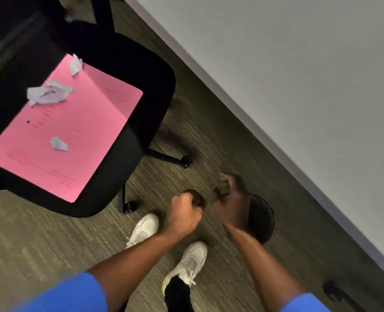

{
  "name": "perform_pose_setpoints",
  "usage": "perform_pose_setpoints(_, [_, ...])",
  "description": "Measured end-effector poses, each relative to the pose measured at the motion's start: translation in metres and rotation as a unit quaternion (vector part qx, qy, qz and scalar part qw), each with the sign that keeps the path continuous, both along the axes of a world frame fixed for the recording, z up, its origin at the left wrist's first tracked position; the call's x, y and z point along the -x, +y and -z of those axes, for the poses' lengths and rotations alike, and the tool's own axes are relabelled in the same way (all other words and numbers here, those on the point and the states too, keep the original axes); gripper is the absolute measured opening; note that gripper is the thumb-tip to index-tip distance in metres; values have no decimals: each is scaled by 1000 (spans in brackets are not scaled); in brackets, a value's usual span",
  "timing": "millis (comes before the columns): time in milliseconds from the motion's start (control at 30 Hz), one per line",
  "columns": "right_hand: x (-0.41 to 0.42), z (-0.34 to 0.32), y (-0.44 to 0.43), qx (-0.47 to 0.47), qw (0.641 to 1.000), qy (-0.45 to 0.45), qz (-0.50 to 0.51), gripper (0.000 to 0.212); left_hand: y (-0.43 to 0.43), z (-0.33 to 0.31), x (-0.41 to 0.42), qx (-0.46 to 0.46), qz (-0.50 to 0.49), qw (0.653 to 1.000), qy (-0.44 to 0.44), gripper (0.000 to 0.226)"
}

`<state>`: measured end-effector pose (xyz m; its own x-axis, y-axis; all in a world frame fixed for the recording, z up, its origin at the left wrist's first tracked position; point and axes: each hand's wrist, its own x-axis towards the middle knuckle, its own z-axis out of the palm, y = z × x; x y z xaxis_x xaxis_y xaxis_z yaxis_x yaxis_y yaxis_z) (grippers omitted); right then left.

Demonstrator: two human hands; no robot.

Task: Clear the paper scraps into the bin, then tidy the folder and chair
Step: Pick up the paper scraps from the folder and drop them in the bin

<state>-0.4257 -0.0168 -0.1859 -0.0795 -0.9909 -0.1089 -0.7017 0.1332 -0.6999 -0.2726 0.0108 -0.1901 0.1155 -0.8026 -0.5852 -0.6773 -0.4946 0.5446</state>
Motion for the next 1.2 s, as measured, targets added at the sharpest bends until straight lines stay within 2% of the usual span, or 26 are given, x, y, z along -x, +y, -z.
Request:
perform_pose_setpoints(67, [-23,-11,-19,-3,1000,5,-25,47,-3,-17,-27,53,3,999,-7,10])
perform_pose_setpoints(167, [-60,-27,-46,-34,998,-14,-47,52,-8,-42,-72,130,-43,989,-51,4])
perform_pose_setpoints(367, [-129,-56,-95,-56,993,-50,-94,50,-27,-84,-160,246,-92,950,-170,14])
perform_pose_setpoints(467, [-163,-71,-117,-89,985,-63,-136,51,-41,-87,-203,210,-141,942,-220,42])
perform_pose_setpoints(600, [-208,-87,-143,-44,980,-34,-189,54,-61,-86,-241,123,-182,942,-254,81])
perform_pose_setpoints(667, [-227,-91,-155,-19,973,-2,-230,58,-70,-86,-252,111,-203,941,-246,92])
perform_pose_setpoints(800, [-260,-91,-180,-18,952,83,-295,72,-85,-81,-272,133,-240,939,-205,97])
perform_pose_setpoints(967, [-304,-90,-209,-21,923,147,-354,86,-99,-70,-297,149,-270,933,-185,98])
perform_pose_setpoints(1200, [-363,-89,-242,-3,891,214,-401,103,-126,-63,-324,196,-254,929,-184,98])
